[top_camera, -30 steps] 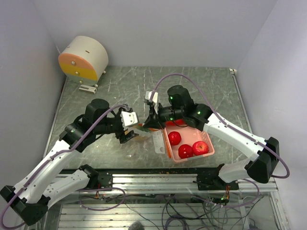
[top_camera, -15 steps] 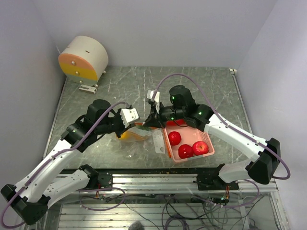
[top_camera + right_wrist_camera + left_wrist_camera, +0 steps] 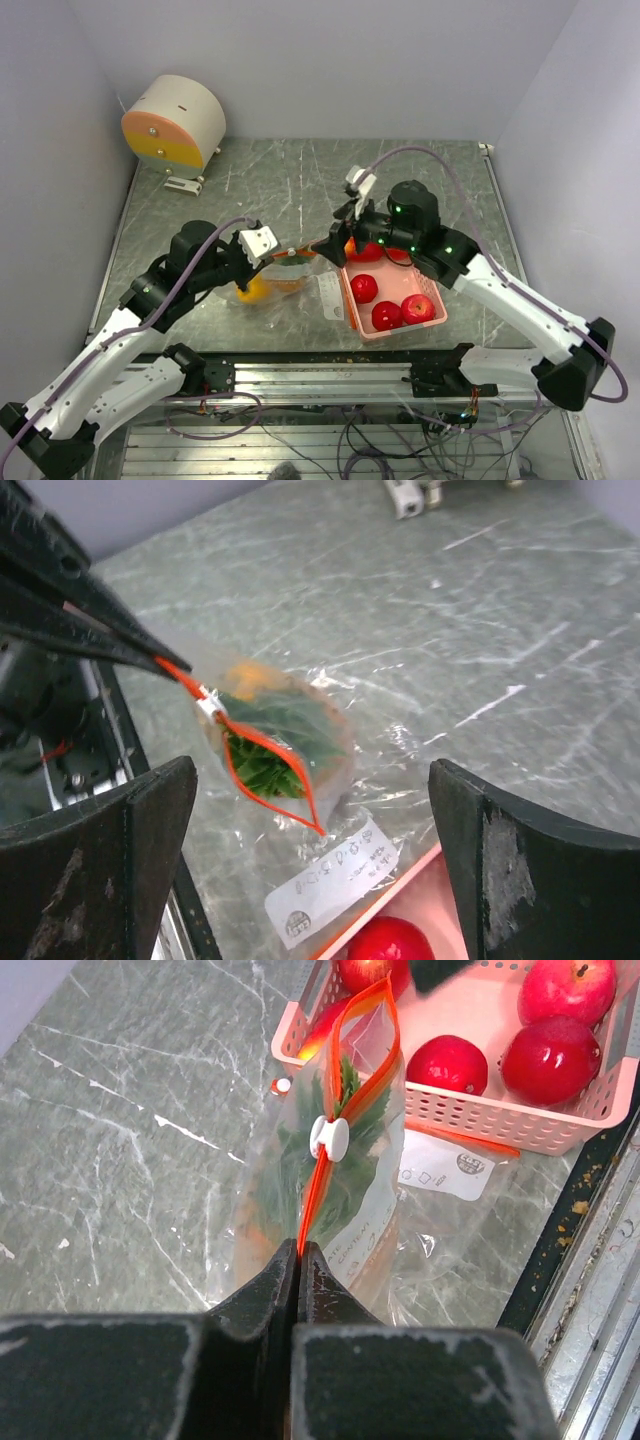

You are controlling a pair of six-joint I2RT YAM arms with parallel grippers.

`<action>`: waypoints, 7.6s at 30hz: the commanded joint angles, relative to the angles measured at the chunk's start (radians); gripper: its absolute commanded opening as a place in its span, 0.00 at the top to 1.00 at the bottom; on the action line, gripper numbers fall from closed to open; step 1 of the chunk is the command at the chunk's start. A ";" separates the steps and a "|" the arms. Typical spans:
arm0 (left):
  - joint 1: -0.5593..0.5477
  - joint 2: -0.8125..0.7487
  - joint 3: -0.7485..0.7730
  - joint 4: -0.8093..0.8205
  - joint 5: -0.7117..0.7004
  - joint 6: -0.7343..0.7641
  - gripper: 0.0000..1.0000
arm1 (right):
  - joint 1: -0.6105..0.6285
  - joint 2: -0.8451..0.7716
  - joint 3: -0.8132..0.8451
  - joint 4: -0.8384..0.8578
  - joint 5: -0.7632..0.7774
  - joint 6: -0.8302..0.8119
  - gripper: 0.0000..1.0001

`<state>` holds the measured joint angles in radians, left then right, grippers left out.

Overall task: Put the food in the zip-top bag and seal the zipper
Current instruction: Adjust the zipper food storage bag at the center of the board, then zip the zipper food storage bag at the center of the board.

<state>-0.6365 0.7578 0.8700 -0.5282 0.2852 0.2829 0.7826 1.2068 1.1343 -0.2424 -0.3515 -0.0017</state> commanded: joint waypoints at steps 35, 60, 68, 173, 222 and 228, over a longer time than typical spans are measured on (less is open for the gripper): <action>0.004 -0.122 -0.047 0.068 -0.068 -0.055 0.93 | -0.077 -0.036 -0.183 0.278 -0.088 0.431 1.00; 0.004 -0.033 0.034 0.190 -0.230 -0.096 0.41 | 0.081 0.181 0.230 0.055 0.113 0.253 1.00; 0.004 -0.181 0.011 0.161 -0.252 -0.070 0.08 | 0.080 0.196 0.255 0.056 0.237 0.209 1.00; 0.004 -0.059 0.116 -0.128 -0.089 0.220 0.23 | 0.041 0.165 0.047 0.175 -0.163 0.065 1.00; 0.004 -0.108 0.014 -0.082 -0.111 0.210 0.93 | 0.062 0.250 0.089 0.385 -0.489 -0.019 0.47; 0.004 -0.118 0.010 -0.075 -0.109 0.205 0.93 | 0.088 0.304 0.125 0.368 -0.522 -0.020 0.48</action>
<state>-0.6312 0.6559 0.8806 -0.6277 0.1520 0.5018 0.8547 1.4933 1.2228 0.1078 -0.8398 -0.0154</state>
